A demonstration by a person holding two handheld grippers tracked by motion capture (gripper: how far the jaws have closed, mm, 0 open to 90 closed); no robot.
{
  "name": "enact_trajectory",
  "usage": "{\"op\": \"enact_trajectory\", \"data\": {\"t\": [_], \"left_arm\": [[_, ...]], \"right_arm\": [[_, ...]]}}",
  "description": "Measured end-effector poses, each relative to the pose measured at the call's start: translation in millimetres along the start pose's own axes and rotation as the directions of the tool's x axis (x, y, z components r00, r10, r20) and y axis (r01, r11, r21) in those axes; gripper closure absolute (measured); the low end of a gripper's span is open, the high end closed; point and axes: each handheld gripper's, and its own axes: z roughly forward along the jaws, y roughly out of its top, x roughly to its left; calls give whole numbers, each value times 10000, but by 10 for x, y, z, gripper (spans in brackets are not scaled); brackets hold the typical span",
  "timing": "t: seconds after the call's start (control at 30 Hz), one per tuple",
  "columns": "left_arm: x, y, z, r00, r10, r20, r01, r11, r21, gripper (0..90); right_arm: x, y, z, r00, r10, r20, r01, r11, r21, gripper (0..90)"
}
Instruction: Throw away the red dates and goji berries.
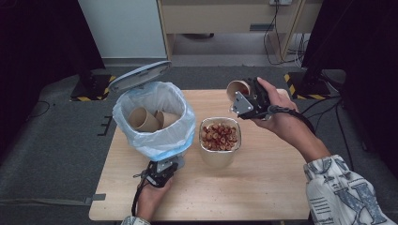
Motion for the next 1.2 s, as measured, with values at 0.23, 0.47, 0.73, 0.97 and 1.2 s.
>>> {"op": "enact_trajectory", "data": {"t": [0.23, 0.47, 0.73, 0.97, 1.2], "left_arm": [[-1, 0, 0, 10000, 3, -4, -3, 10000, -3, 897], [-3, 0, 0, 10000, 10, -18, -10, 10000, -1, 897], [-3, 0, 0, 10000, 1, -14, -1, 10000, 1, 897], [-1, 0, 1, 10000, 1, -3, -1, 10000, -4, 897], [-2, 1, 1, 10000, -2, -9, 2, 10000, 2, 897]], "right_arm": [[4, 26, -5, 9999, -170, -27, 170, 9998, -60, 312], [-14, 26, -13, 9998, -206, 17, 206, 9998, -65, 312], [-34, 78, -33, 9979, -627, 173, 628, 9980, -45, 313], [-46, 63, -20, 9987, -479, 172, 479, 9989, 13, 313], [-60, 85, -45, 9979, -605, 212, 604, 9982, 32, 312]]}}
